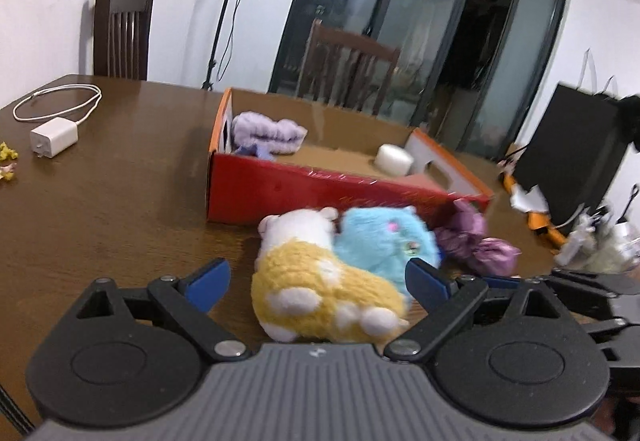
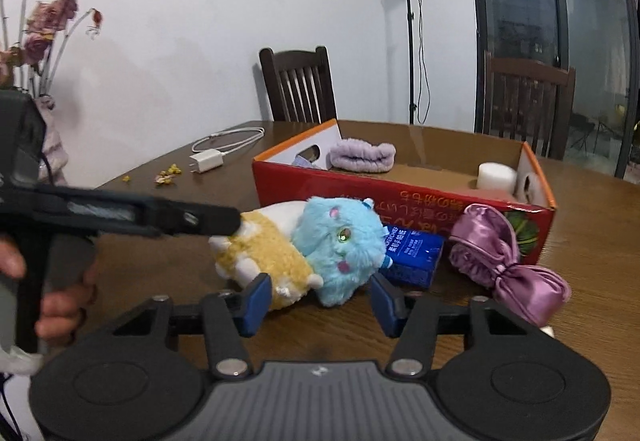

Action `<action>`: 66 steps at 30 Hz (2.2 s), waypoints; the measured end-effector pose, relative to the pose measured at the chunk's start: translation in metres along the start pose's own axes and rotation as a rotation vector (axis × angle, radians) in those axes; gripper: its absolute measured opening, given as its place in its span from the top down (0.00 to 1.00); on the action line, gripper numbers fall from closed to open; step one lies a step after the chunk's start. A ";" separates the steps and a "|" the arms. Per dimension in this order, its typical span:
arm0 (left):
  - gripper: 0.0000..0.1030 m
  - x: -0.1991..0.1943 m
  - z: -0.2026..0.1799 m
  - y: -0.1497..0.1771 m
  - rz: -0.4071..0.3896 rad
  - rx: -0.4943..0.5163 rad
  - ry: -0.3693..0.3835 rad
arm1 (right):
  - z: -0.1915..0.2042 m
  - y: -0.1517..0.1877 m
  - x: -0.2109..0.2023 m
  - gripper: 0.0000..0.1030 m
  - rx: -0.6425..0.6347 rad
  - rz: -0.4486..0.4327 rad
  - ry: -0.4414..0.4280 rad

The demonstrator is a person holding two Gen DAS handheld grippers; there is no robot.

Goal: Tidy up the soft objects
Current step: 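Reach the left gripper to the yellow-and-white plush alpaca and grasp it, then carry the plush alpaca into the cardboard box and open the left gripper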

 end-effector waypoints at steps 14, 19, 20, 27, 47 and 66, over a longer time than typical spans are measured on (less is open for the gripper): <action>0.44 -0.047 0.033 0.024 0.039 -0.071 -0.005 | 0.003 0.009 0.024 0.57 0.022 0.057 -0.032; 0.47 -0.076 0.020 0.038 0.057 -0.065 0.015 | 0.010 0.011 0.006 0.57 0.022 0.037 -0.036; 0.50 -0.080 0.012 0.041 0.067 -0.055 0.037 | 0.011 0.012 0.002 0.57 0.021 0.031 -0.033; 0.53 -0.079 -0.041 0.065 0.135 0.005 0.176 | 0.005 0.021 -0.038 0.57 0.047 0.003 0.013; 0.42 -0.050 -0.002 0.052 0.108 -0.276 0.210 | -0.026 0.043 -0.015 0.50 0.444 0.044 -0.121; 0.48 -0.068 -0.028 -0.027 -0.153 -0.238 0.340 | -0.037 -0.006 -0.044 0.53 0.535 -0.058 -0.218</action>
Point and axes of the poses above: each gripper's, at about its wrist camera, not at the fingertips, and x roughly the way its jaws point, z to its left, y to its underside, the point moved 3 cm from there along x, roughly the way its jaws point, and after that the axes turned 8 degrees about -z, right-handed, at the moved point
